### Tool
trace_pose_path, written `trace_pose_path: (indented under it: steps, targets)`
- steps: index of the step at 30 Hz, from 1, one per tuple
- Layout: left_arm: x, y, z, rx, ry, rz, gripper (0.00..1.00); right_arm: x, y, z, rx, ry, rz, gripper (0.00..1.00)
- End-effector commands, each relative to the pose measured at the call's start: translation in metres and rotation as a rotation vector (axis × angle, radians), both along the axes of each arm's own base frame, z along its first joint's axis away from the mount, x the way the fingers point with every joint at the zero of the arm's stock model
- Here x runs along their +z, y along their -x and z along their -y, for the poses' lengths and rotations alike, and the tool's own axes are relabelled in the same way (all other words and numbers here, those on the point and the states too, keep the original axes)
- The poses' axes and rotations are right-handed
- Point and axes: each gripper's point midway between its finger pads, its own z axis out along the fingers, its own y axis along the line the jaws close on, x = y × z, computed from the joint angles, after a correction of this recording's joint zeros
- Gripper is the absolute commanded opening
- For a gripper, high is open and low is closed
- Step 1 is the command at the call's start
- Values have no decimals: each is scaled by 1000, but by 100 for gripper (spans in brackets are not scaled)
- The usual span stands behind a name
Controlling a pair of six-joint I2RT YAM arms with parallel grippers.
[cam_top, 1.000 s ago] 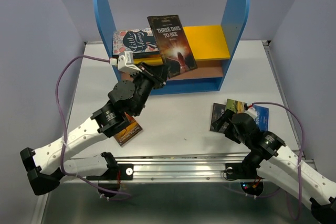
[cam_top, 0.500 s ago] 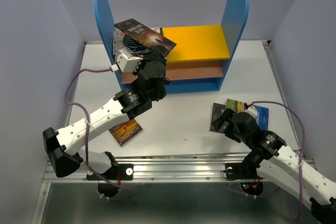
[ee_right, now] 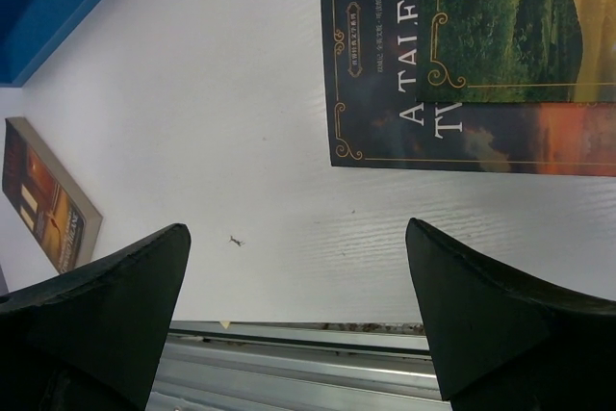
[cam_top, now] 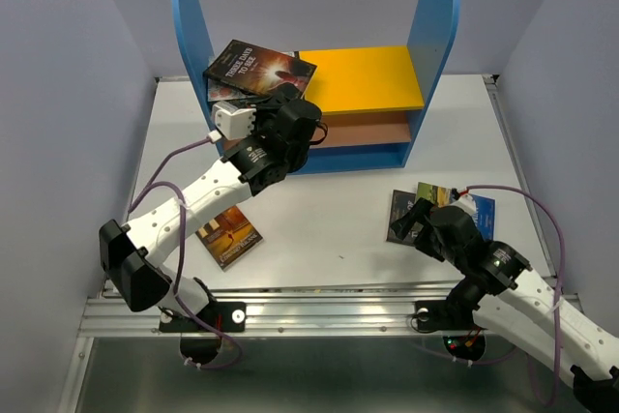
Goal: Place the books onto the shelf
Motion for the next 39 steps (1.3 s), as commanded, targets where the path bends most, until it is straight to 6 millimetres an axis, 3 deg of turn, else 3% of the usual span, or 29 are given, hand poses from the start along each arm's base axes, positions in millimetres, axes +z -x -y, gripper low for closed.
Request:
trace_pose_path:
  steps: [1,6,11,14,15,16,18,22,27,28,30,32,33,34,35,36,37,38,39]
  targets:
    - [22,1,-10,61,112,42,0,21,-8,2,-16,-1,59,100]
    - [7,0,0,75,232,5,0,23,-8,1,-11,1,62,100]
    - [6,1,3,78,247,-10,0,23,-8,0,-5,0,56,100]
    - [4,3,4,67,244,-22,28,22,-7,0,-5,-1,54,100]
    - [4,5,4,63,243,-21,51,23,-7,0,-5,-2,55,100]
    - [6,6,4,57,248,-20,59,23,-7,0,-5,-3,57,100]
    - [8,11,6,36,246,-19,72,24,-8,0,-4,-3,58,100]
    - [0,18,10,-11,252,-26,81,33,-9,-4,43,16,83,100]
    - [1,31,17,-136,221,-37,99,62,-6,-27,229,24,127,100]
    - [-2,32,20,-178,159,-44,99,73,-7,-32,276,34,145,100]
    - [8,40,18,-247,86,-27,99,71,-10,-47,347,46,116,100]
    - [7,49,30,-395,-98,-37,99,83,-11,-71,465,0,152,100]
    - [15,58,30,-458,-141,-23,99,89,-9,-80,512,-21,161,100]
    - [9,68,37,-552,-192,-45,99,90,-10,-88,564,-12,165,100]
    - [1,76,38,-598,-230,-62,99,98,-12,-94,595,-7,191,100]
    - [5,92,37,-683,-277,-39,99,115,-19,-98,606,1,230,100]
    - [-12,100,36,-724,-318,-61,99,125,-25,-98,617,35,270,100]
    - [-19,107,33,-758,-350,-63,99,151,-32,-100,618,39,331,100]
    - [-12,119,23,-773,-334,-34,99,162,-37,-101,616,53,361,100]
